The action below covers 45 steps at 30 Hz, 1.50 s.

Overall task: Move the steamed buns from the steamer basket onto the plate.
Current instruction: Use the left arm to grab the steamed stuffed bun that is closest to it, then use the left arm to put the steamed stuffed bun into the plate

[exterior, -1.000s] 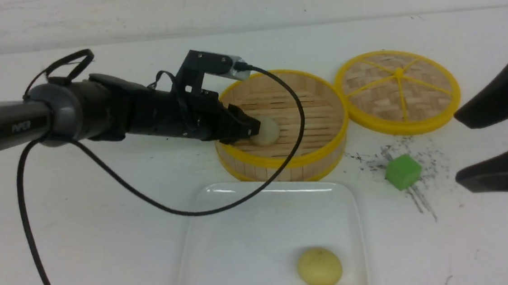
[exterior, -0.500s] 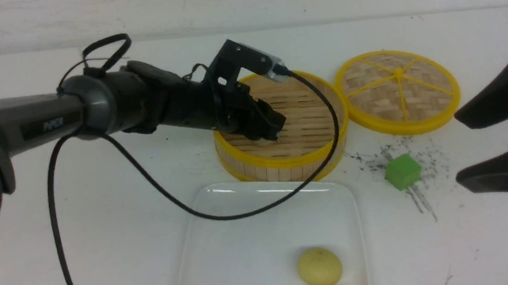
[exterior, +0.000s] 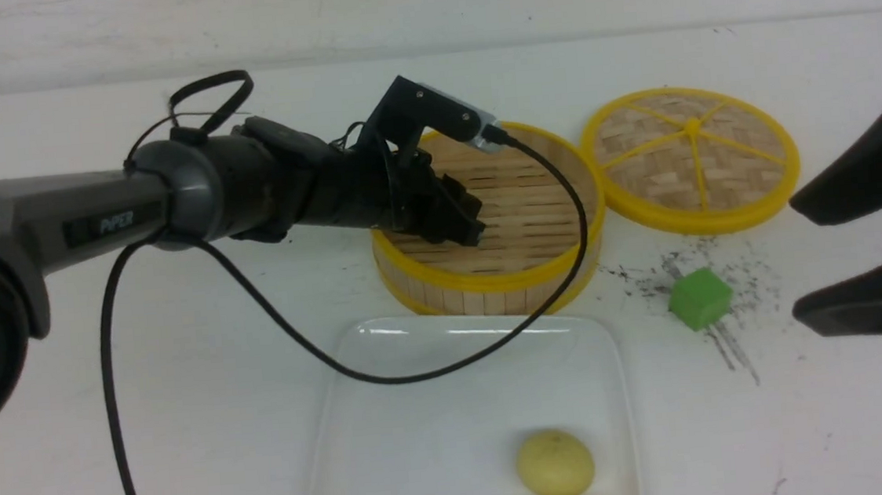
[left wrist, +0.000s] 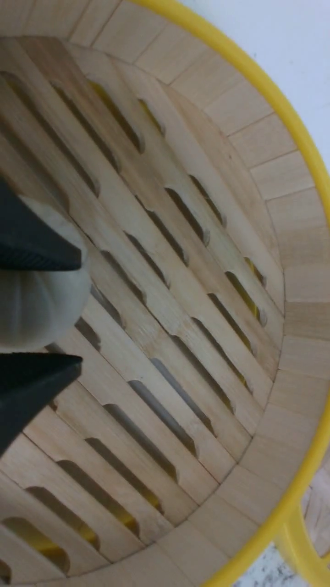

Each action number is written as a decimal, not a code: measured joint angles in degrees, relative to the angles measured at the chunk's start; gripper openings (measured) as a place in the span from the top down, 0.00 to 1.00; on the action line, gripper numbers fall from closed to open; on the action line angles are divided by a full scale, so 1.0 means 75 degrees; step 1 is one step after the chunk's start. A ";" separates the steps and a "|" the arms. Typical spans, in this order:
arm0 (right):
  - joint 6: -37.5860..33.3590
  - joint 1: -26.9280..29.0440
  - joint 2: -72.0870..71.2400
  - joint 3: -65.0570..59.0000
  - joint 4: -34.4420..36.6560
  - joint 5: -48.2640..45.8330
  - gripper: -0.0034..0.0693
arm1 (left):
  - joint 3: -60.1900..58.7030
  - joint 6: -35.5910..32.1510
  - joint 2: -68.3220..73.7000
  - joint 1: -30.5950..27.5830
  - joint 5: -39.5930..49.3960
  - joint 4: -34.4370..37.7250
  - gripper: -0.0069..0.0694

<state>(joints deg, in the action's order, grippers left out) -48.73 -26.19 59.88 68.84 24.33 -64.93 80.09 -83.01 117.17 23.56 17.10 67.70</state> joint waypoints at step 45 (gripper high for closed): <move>0.0000 0.0000 0.0000 0.0000 0.0277 -0.0121 0.29 | -0.0005 0.8051 -0.3755 0.0013 0.3838 -0.8063 0.88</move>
<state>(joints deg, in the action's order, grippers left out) -48.73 -26.19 59.88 68.84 26.40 -65.84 80.05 -22.63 89.01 23.65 45.88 7.22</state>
